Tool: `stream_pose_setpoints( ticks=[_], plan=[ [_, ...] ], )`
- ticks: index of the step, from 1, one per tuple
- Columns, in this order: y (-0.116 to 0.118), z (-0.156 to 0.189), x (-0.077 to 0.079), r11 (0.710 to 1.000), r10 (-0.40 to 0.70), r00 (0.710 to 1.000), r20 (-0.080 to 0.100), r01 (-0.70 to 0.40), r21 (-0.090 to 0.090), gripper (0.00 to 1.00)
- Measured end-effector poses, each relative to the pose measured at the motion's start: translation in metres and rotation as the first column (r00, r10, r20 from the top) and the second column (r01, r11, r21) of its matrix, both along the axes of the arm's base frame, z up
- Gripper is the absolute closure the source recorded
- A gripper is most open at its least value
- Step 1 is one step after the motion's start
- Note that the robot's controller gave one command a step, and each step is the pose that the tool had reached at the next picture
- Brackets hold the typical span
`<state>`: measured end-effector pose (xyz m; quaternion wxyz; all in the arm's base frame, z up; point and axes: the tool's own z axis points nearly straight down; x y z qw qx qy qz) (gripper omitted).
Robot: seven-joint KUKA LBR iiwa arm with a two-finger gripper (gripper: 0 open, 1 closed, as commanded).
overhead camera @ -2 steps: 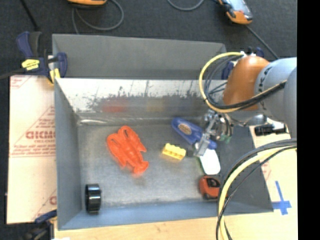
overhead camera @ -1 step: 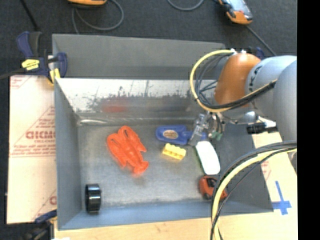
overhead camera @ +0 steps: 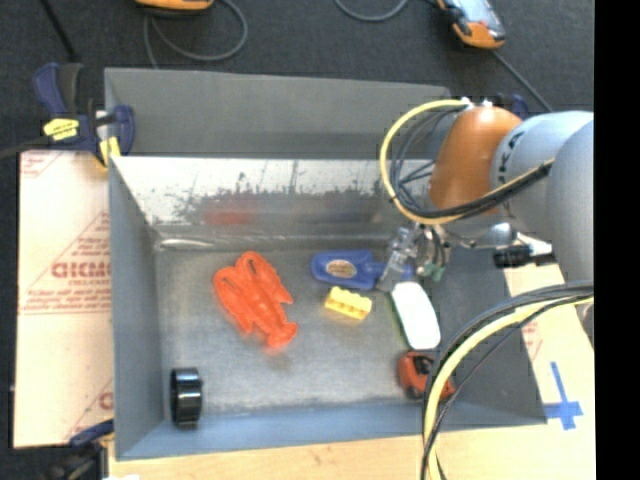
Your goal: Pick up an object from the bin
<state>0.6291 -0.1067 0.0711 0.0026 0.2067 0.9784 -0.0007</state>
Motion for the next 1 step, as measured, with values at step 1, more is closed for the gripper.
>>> stream_pose_setpoints(
  ticks=[1],
  plan=[
    [0.0001,0.0051,-0.0017,1.0,0.0,1.0,-0.005,0.0,0.001,1.0]
  ],
)
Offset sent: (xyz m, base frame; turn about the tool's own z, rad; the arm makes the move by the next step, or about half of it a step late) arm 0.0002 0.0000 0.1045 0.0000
